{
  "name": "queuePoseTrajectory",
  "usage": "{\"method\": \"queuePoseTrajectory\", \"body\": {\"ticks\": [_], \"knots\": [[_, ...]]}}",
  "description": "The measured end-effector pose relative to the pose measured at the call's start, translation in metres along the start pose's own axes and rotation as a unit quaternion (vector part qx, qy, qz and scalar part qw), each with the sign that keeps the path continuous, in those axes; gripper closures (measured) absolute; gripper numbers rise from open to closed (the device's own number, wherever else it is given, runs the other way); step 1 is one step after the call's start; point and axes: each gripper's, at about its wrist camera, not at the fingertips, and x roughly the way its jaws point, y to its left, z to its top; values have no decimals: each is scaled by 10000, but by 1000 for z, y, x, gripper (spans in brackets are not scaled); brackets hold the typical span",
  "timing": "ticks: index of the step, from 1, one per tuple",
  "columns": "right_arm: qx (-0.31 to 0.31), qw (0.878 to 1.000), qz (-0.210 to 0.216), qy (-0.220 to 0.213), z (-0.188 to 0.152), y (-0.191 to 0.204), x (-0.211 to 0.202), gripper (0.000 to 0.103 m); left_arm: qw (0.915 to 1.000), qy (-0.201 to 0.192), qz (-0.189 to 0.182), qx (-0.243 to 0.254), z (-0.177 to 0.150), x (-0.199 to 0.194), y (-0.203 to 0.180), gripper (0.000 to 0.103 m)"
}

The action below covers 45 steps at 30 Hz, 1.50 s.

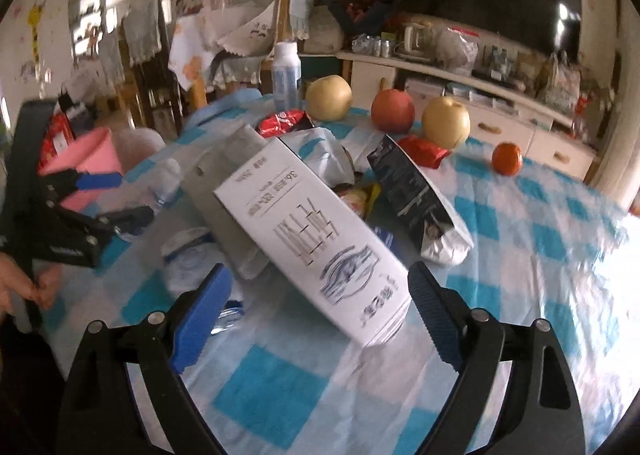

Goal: Collect trash
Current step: 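Grasp the white plastic bottle with the left gripper while the right gripper grasps the white milk carton, then lift the white plastic bottle with the left gripper while the right gripper holds the milk carton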

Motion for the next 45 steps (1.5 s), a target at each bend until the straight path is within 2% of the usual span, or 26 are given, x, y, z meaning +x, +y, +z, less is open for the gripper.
{"method": "queuePoseTrajectory", "body": {"ticks": [3,9,15,19,24,29,37,45], "knots": [[-190,9998,-33,50,5,1,12,14,10000,73,10,43,0,5,0,4],[-111,9998,97,102,17,-11,30,13,9998,171,-33,-54,3,14,5,9],[-200,9993,237,227,20,-10,41,13,9989,402,-99,-242,3,24,8,33],[-41,9990,334,308,22,-12,43,24,9981,449,-163,-380,4,26,10,46],[-54,9989,282,367,20,-8,40,32,9964,421,-270,-686,3,24,20,64],[95,9988,219,423,20,-6,37,34,9954,289,-311,-860,3,18,26,70],[463,9985,133,265,21,-5,19,35,9938,91,-384,-1037,4,5,35,72],[1335,9895,512,188,29,-8,3,35,9904,-169,-519,-1267,7,-12,45,74]]}}
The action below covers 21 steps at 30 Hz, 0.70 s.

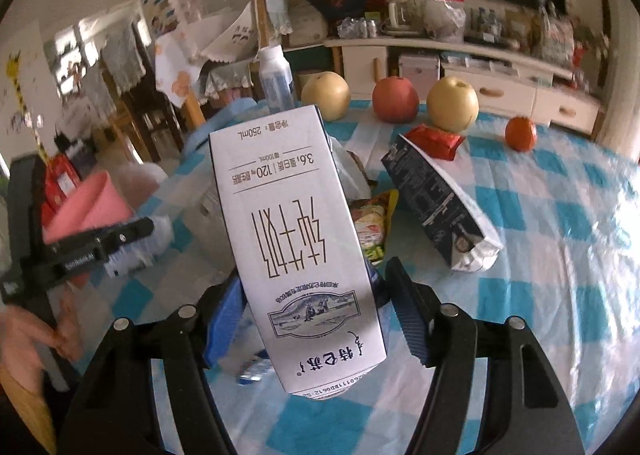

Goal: Collect trash
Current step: 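Lift the white plastic bottle with the left gripper while the right gripper holds the milk carton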

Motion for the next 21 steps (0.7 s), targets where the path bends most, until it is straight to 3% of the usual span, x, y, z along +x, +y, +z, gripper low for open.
{"method": "queuePoseTrajectory", "body": {"ticks": [7,10,14,17,21], "knots": [[208,9992,316,-103,8,29,-9,35,9991,-368,110,-194,9,-27,16,78],[104,9986,498,-127,14,56,-7,35,9979,-513,182,-338,12,-40,28,88],[-65,9963,842,-146,24,100,1,35,9955,-673,293,-595,14,-53,50,89],[-174,9946,1013,-109,28,128,12,35,9949,-602,288,-753,12,-54,65,89],[-303,9942,1032,-40,25,144,19,35,9976,-372,138,-572,9,-54,69,88]]}}
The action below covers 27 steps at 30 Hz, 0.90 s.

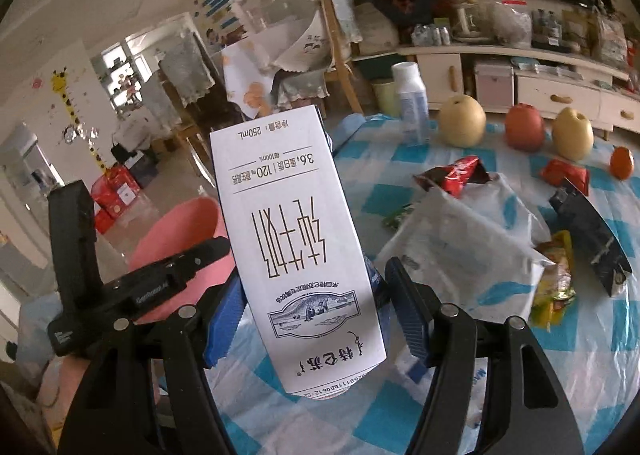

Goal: Collect trash
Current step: 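Lift the white plastic bottle with the left gripper while the right gripper holds the milk carton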

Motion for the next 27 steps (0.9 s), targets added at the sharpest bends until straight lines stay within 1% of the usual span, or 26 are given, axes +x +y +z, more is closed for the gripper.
{"method": "queuePoseTrajectory", "body": {"ticks": [2,4,5,6,7,9,12,15,16,19,22,25,27], "knots": [[-4,10000,-2,42,-2,0,0,35,9999,61,14,159,-1,-3,0,84],[10,10000,-20,51,-5,-3,-4,35,9994,102,32,341,-3,-11,-1,73],[39,10000,-4,54,-8,-4,-6,35,9991,106,43,409,-5,-15,0,61],[70,10000,23,60,-11,-5,-8,35,9986,102,53,512,-6,-21,-1,54],[83,9999,46,65,-15,-7,-9,35,9973,86,90,729,-10,-29,-3,51],[52,9999,105,82,-22,-7,-11,35,9934,123,224,1116,-20,-38,-7,37],[0,9997,185,176,-31,-9,-10,35,9876,351,418,1474,-35,-42,-6,34],[-86,9994,265,216,-35,-8,-13,35,9835,685,533,1585,-51,-37,-3,34],[-105,9993,291,213,-37,-8,-15,35,9807,796,569,1691,-57,-33,-5,34],[-101,9990,379,194,-41,-10,-19,35,9757,924,699,1860,-64,-24,-6,34],[9,9988,442,196,-44,-18,-21,35,9751,1229,827,1651,-65,-10,2,34],[82,9987,472,171,-43,-25,-26,35,9742,1364,758,1629,-68,-4,-1,34],[131,9986,500,134,-43,-31,-30,35,9739,1567,706,1480,-70,4,-2,34]]}}
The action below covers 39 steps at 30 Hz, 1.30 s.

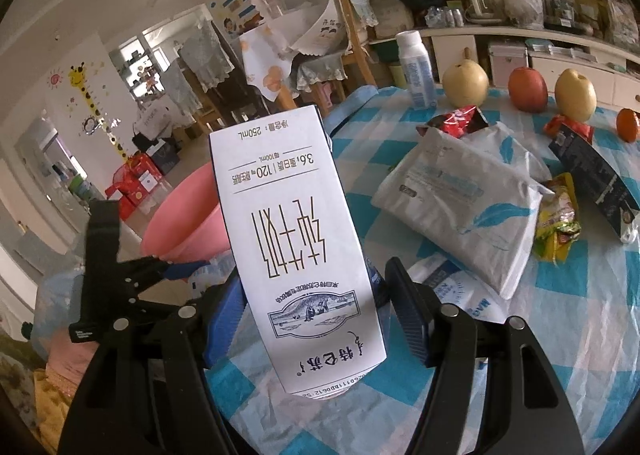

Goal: Collect trash
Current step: 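Lift the white plastic bottle with the left gripper while the right gripper holds the milk carton, then carry the bottle over the pink basin and open the left gripper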

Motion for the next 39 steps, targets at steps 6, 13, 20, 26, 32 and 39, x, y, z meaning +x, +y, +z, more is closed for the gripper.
{"method": "queuePoseTrajectory", "body": {"ticks": [6,13,20,26,32,39], "knots": [[163,9998,20,-122,5,-15,-11,35,9996,24,-229,-152,3,7,-16,34],[339,9993,49,-175,4,-28,-19,35,9997,-37,198,-137,3,10,-39,34],[293,9995,33,-131,3,-28,-20,35,9981,-257,395,-390,4,10,-40,39],[244,9997,-49,-27,0,-27,-12,35,9970,-486,416,-437,4,10,-44,43],[244,9994,-229,70,-2,-30,-1,35,9971,-664,259,-256,8,14,-55,44],[231,9993,-260,151,-2,-28,10,35,9955,-747,43,-581,17,17,-50,45]]}}
